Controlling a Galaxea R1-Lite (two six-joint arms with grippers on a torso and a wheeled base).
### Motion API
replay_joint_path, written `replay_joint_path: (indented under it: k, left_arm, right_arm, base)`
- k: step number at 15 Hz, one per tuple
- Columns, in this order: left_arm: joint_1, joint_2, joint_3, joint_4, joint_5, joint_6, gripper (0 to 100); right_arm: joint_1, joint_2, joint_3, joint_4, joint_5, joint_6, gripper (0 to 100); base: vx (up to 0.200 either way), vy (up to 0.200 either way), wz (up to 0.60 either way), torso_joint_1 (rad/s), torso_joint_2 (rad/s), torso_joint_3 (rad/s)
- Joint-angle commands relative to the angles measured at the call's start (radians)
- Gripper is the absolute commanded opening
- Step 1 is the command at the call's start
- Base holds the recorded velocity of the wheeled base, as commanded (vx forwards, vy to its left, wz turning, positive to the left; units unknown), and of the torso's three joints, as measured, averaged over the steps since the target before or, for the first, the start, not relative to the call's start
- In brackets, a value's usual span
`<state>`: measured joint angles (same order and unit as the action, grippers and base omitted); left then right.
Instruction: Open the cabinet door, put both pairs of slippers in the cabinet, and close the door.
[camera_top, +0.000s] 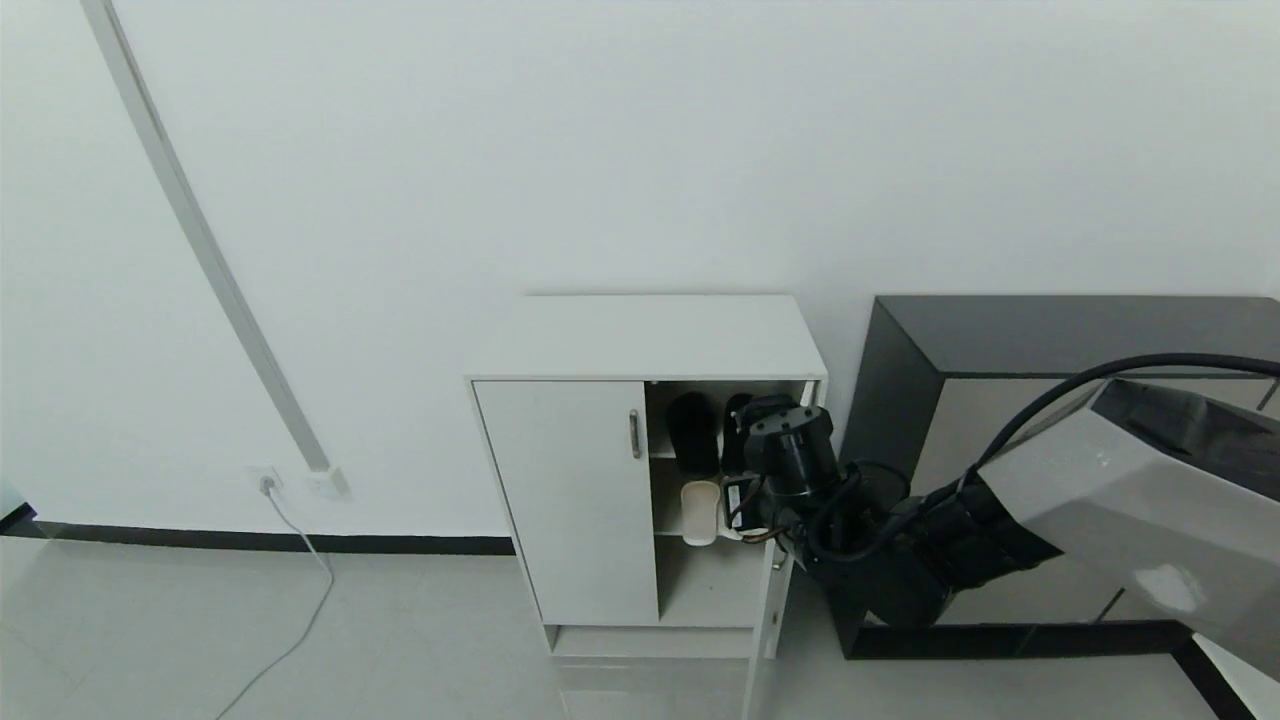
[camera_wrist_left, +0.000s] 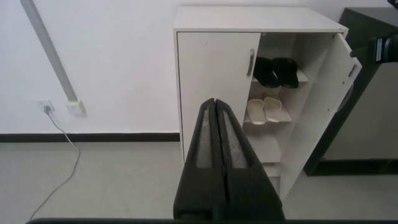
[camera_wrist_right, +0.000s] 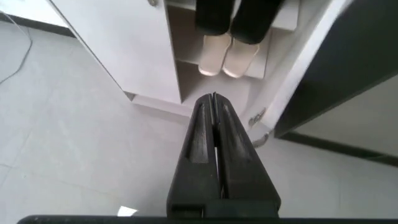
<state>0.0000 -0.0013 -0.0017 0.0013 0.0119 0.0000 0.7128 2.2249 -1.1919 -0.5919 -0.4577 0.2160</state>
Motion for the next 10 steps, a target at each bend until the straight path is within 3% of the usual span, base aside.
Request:
replay_joint_path:
  k: [1,4,10]
  left_arm:
    - [0.000,0.001,0.000,0.000,0.000,0.000,0]
    - [0.000,0.001,0.000,0.000,0.000,0.000,0]
    - [0.000,0.001,0.000,0.000,0.000,0.000,0]
  right_arm:
    - [-0.013,-0.002,0.000,0.001,-0.007,-0.009,0]
    - [-0.049,-0.010,0.003,0.011,-0.078,-0.063,0]
    - [-0.104,0.027,-0.002,0.047,-0.084,-0.095,0]
  base:
    - [0.000,0.000,0.00,0.000,0.00,0.000]
    - [0.000,0.000,0.00,0.000,0.00,0.000]
    - [0.000,0.000,0.00,0.000,0.00,0.000]
